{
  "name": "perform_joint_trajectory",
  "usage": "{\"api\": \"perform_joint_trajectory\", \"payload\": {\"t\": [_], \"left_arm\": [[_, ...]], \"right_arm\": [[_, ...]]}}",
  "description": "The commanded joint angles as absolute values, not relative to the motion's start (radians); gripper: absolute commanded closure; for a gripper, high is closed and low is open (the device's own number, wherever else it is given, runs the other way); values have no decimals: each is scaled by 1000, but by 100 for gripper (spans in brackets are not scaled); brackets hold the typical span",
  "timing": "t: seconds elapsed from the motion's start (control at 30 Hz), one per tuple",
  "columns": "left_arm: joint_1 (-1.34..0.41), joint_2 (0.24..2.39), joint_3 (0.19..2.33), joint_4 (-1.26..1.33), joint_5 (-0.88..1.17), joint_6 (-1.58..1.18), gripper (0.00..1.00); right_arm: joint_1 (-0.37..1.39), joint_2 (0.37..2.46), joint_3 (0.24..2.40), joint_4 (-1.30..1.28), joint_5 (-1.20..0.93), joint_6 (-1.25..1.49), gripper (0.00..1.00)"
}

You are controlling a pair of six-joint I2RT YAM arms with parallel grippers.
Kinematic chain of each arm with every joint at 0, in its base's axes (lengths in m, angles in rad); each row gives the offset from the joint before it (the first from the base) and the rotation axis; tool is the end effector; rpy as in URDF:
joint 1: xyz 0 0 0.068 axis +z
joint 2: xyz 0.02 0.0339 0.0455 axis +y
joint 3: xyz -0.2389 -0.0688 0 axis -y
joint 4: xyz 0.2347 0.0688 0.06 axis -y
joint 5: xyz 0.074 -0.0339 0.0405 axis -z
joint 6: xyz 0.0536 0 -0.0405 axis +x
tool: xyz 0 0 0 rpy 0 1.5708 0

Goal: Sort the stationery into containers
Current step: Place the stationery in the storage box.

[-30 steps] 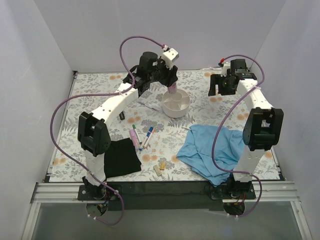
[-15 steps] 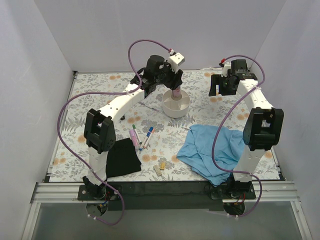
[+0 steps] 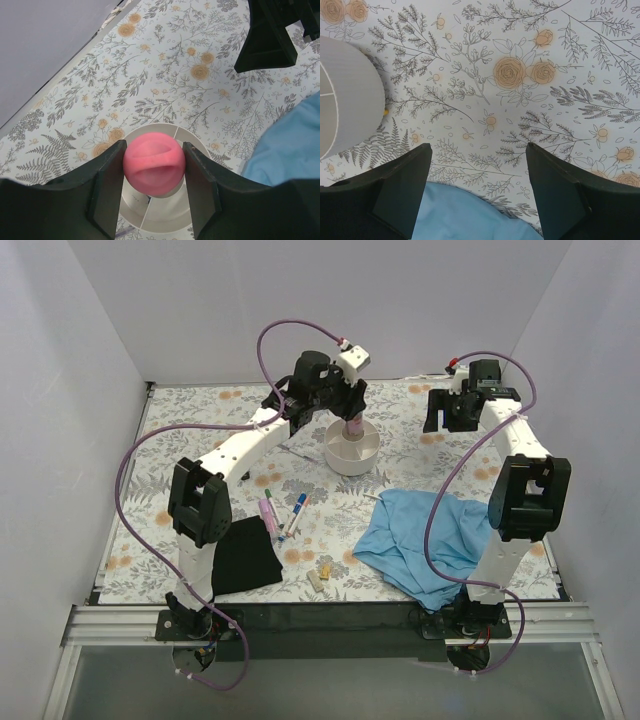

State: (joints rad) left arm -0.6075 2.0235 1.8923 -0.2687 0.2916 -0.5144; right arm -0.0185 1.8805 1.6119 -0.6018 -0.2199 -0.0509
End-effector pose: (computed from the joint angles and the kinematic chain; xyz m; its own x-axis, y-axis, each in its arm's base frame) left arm 0.3857 -0.2869 0.3083 -0.6543 -0.1191 -0.7468 0.5080 0.6624 -0.5506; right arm 0.4166 0.0040 0.2400 -0.7572 -0.0357 -0.6522 -0.1612 0.9778 0.1338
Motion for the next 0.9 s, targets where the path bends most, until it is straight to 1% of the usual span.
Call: {"api": "perform_joint_trajectory", "payload": {"t": [0.0,0.4,0.5,0.6,0.67,0.7,0.73,0.83,0.87], "left_arm": [[-617,1968,1881,-239,290,-515,100],[-618,1940,1816,-227,252,-534,100],[-618,1941,1816,-224,235,-535,89],[-618,1942,1812,-218,227,-535,85],[-618,1944,1812,-218,227,-538,79],[-618,1944,1809,-218,227,-540,77],[-618,1945,1809,-215,227,-541,72],[-618,1944,1807,-213,224,-546,64],[-618,1945,1807,-212,222,-548,64]], "right_arm": [[-20,1870,1609,-581,-239,-48,15],[-20,1867,1603,-581,-242,-48,15],[-20,1868,1608,-581,-241,-48,15],[-20,1867,1608,-581,-242,-48,15],[-20,1868,1606,-581,-241,-49,15],[-21,1867,1605,-581,-241,-51,15],[-21,1865,1606,-583,-238,-49,15],[-20,1861,1603,-581,-233,-52,15],[-20,1861,1601,-581,-233,-52,15]]}}
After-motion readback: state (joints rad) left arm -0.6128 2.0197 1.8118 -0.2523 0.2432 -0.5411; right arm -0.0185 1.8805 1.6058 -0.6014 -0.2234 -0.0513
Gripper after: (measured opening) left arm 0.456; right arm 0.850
